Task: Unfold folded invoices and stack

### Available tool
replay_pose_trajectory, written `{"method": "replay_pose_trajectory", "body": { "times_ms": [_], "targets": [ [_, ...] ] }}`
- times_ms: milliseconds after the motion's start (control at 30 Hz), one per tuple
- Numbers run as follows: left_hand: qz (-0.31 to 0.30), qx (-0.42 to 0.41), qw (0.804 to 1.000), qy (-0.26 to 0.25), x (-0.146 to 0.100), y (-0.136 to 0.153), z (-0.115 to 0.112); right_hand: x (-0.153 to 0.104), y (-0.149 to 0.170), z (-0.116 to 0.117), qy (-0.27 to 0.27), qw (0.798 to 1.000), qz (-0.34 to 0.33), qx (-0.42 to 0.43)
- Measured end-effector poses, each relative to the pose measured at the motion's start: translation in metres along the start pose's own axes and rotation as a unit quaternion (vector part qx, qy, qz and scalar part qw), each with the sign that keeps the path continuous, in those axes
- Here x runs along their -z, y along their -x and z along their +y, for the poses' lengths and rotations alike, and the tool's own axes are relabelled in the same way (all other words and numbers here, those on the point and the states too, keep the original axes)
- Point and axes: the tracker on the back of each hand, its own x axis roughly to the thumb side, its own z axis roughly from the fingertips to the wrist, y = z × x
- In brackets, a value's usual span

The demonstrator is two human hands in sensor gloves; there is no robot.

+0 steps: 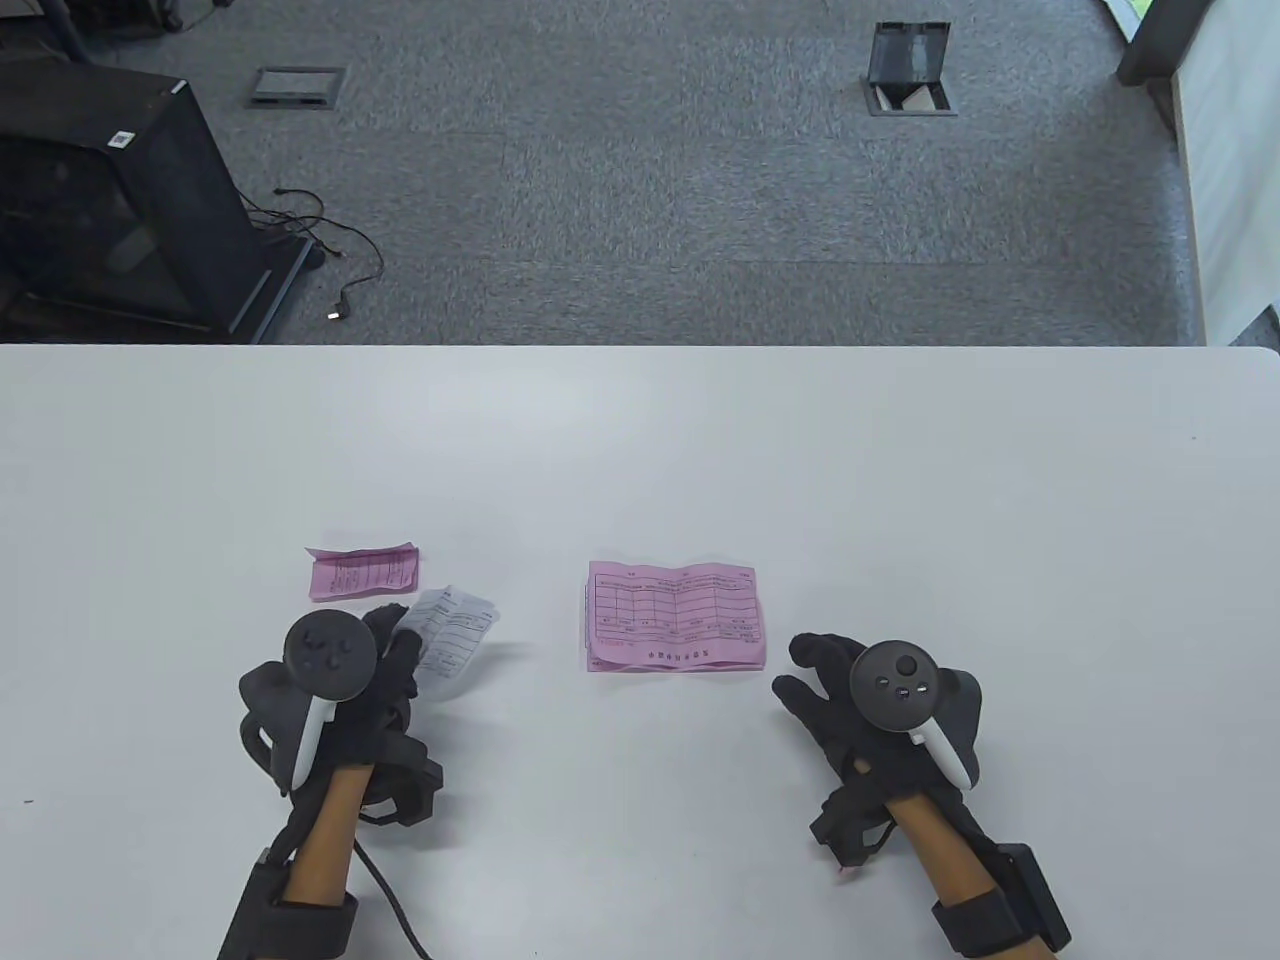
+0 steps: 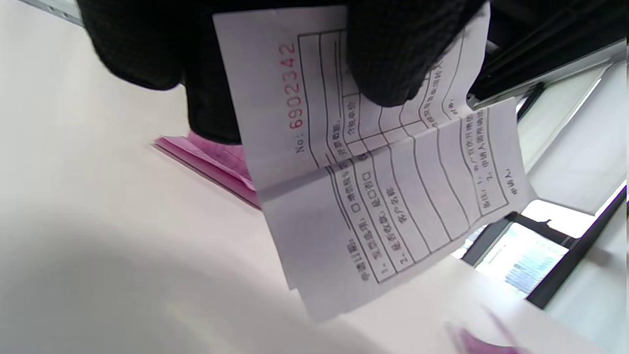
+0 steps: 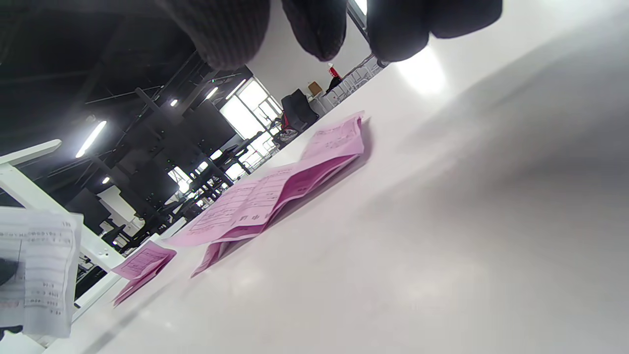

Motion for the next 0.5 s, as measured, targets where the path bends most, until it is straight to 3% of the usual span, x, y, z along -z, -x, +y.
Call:
{"method": "replay_pose_trajectory", "body": {
  "times_ms": [233, 500],
  "targets": [
    [-0.055, -0.148, 0.985, 0.073, -0.030, -0.039, -0.039, -0.007, -0.017, 0.006, -0.023, 0.998, -0.029, 0.042],
    [-0.100, -0.159, 0.977, 0.105, -0.051, -0.070, -0.089, -0.012, -0.029, 0.015, -0.064, 0.993, -0.053, 0.088]
  ]
}}
